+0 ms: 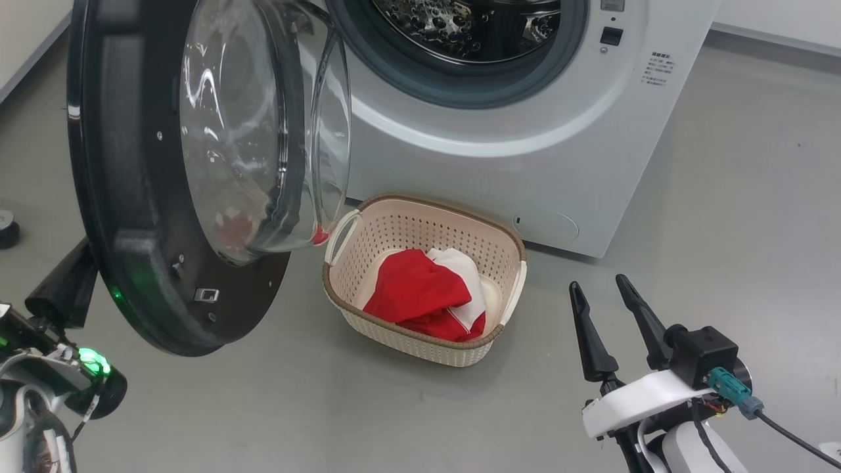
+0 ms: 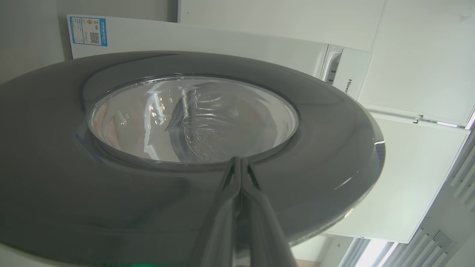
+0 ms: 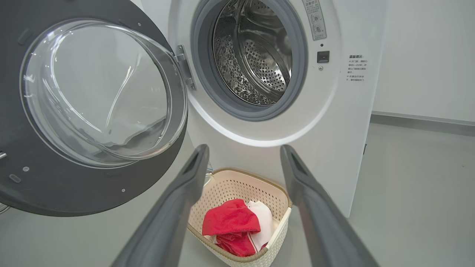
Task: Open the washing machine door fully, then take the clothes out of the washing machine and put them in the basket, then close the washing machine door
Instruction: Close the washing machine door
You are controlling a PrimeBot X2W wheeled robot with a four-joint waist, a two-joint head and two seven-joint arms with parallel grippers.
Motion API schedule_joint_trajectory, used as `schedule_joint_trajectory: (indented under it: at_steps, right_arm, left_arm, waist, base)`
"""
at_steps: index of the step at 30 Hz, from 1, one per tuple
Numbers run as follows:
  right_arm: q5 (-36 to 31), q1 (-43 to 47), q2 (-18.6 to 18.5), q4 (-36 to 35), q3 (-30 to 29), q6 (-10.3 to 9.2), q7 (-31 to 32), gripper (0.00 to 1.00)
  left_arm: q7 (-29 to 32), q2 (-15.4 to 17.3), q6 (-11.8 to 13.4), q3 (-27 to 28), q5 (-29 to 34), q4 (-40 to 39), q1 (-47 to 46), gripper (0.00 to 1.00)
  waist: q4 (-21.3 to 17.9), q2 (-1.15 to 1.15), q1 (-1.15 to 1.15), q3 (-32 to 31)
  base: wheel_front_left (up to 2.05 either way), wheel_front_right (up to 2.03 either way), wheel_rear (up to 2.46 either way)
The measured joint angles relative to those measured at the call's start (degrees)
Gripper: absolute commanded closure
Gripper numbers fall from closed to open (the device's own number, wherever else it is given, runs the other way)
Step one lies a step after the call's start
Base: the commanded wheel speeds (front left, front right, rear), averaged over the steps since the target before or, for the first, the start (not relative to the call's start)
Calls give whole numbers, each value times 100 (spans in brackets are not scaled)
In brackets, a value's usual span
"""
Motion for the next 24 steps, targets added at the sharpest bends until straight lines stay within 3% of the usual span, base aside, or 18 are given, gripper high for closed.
schedule_joint_trajectory:
  at_steps: [24]
  right_arm:
    - [-14, -65, 13, 0, 70, 0, 0, 0]
  left_arm:
    - [748, 16, 7, -469, -436, -304, 318, 100]
  waist:
    - [-241, 0, 1, 111]
  base:
    - [0, 0, 0]
